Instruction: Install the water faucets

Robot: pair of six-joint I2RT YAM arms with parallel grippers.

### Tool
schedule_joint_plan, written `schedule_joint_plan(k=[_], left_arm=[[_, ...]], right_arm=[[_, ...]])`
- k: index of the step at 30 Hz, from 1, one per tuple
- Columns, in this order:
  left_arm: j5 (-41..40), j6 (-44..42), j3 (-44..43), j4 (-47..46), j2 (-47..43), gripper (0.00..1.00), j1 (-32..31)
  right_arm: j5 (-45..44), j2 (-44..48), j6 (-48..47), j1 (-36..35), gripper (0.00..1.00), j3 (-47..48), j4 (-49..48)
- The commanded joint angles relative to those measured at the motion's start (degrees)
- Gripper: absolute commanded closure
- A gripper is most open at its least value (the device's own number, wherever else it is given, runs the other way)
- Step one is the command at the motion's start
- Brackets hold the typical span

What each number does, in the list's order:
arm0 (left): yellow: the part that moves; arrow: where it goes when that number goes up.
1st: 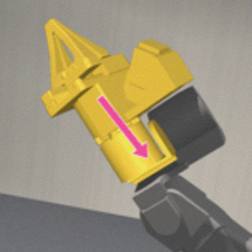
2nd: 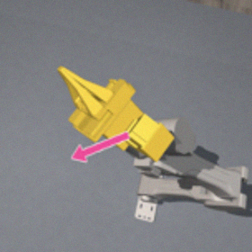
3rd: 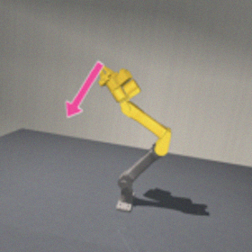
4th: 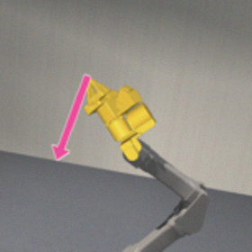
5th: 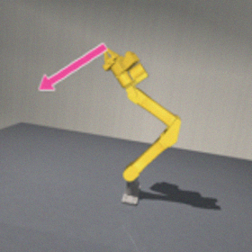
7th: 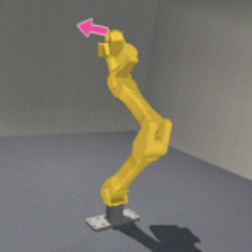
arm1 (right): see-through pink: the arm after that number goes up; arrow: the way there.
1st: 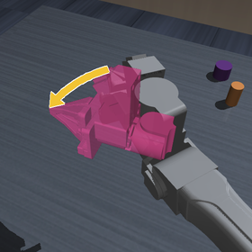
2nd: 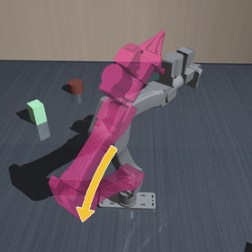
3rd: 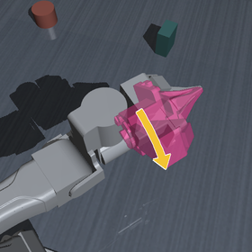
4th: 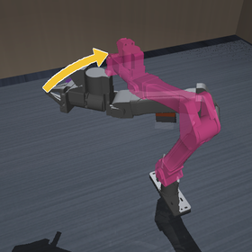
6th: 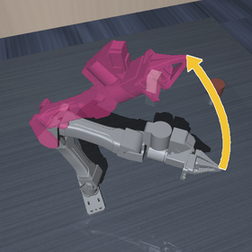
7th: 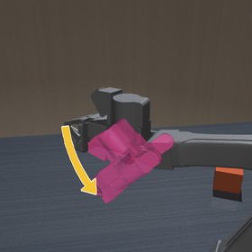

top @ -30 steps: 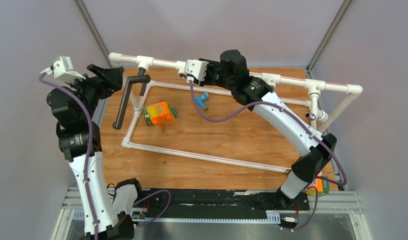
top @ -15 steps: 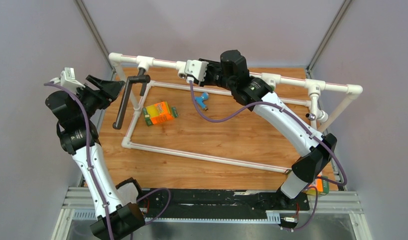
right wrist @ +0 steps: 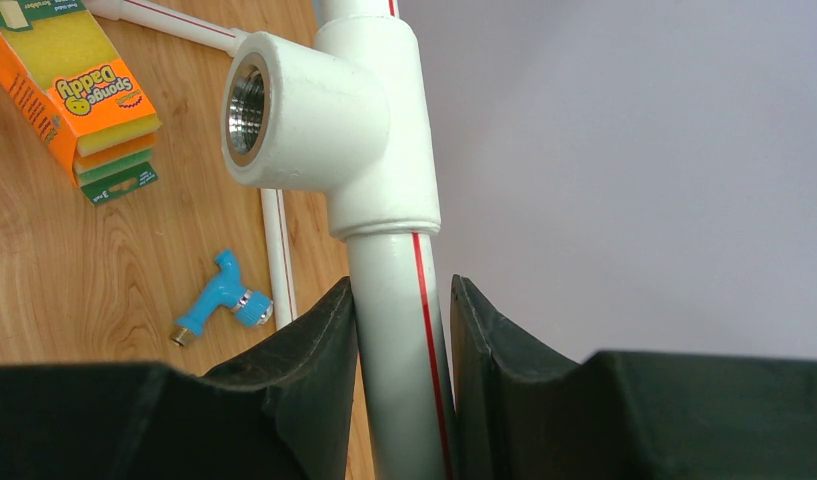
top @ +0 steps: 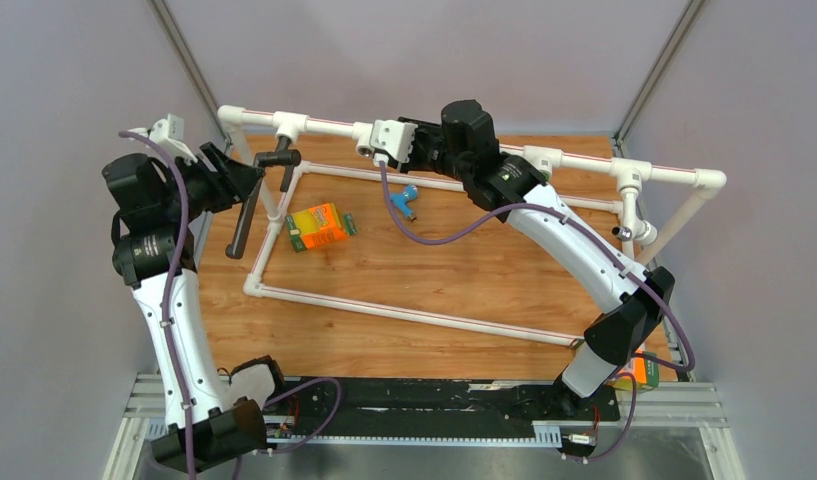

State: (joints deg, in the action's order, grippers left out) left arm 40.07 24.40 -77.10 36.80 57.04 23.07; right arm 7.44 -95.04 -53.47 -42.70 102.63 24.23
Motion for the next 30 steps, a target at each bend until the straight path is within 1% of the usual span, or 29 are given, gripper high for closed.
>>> schedule_joint_plan(k=[1, 3, 6, 7, 10, 11, 12, 13, 14, 15, 16, 18, 21, 22, 27, 28, 29, 30], left_arm=[[-6.83, -8.66, -4.45, 6.35, 3.07, 0.36, -4.60], [-9.82, -10.50, -5.95, 8.28, 4.57, 0.37, -6.10], [-10.37, -12.10, -7.01, 9.61, 5.72, 0.42, -7.25], [-10.28, -12.62, -7.18, 9.70, 5.98, 0.48, -7.60], [-10.63, -13.76, -8.32, 9.78, 6.07, 0.60, -8.30], [-10.72, -14.73, -8.68, 9.79, 5.98, 0.71, -8.48], [-10.89, -15.26, -9.46, 9.79, 5.89, 0.75, -8.48], [-11.42, -16.39, -9.82, 9.87, 5.63, 0.84, -8.57], [-11.86, -17.54, -10.95, 10.05, 5.54, 0.88, -8.57], [-12.91, -17.98, -11.66, 10.48, 5.54, 0.97, -8.66], [-13.35, -19.12, -12.97, 10.75, 5.54, 1.00, -8.83], [-14.76, -20.96, -14.91, 10.93, 5.46, 1.00, -10.31], [-20.20, -24.40, -17.02, 11.02, 5.02, 1.00, -14.88], [-23.00, -26.84, -17.38, 11.02, 4.84, 1.00, -17.07], [-30.74, -32.57, -18.43, 10.05, 4.14, 1.00, -22.89], [-33.19, -34.84, -18.61, 10.05, 4.22, 1.00, -25.77], [-34.70, -36.34, -18.79, 10.22, 4.22, 1.00, -26.84], [-37.32, -38.71, -18.79, 10.14, 4.22, 1.00, -29.81]], right_arm=[[7.59, -3.74, 7.77, -2.74, 1.00, -3.05, 6.97], [7.50, -3.66, 7.68, -2.65, 1.00, -3.05, 6.97], [7.32, -3.66, 7.68, -2.74, 1.00, -3.05, 6.97], [7.32, -3.66, 7.68, -2.65, 1.00, -3.05, 7.06], [7.24, -3.83, 7.68, -2.65, 1.00, -3.05, 6.97], [7.24, -3.83, 7.59, -2.74, 1.00, -3.05, 7.06], [7.24, -3.75, 7.59, -2.65, 1.00, -3.05, 7.06], [7.24, -3.83, 7.59, -2.65, 1.00, -3.05, 6.97], [7.15, -3.83, 7.59, -2.74, 1.00, -3.05, 6.97], [7.06, -3.92, 7.51, -2.65, 1.00, -3.05, 6.97], [7.06, -3.92, 7.51, -2.74, 1.00, -3.05, 6.97], [7.06, -4.01, 7.51, -2.65, 1.00, -2.96, 6.97], [6.97, -4.01, 7.42, -2.74, 1.00, -2.96, 6.97], [6.97, -4.01, 7.42, -2.74, 1.00, -2.87, 6.97], [6.97, -4.18, 7.42, -2.65, 1.00, -2.70, 6.97], [6.97, -4.10, 7.42, -2.65, 1.00, -2.70, 6.97], [6.97, -4.18, 7.42, -2.65, 1.00, -2.70, 6.97], [6.97, -4.27, 7.51, -2.74, 1.00, -2.61, 6.97]])
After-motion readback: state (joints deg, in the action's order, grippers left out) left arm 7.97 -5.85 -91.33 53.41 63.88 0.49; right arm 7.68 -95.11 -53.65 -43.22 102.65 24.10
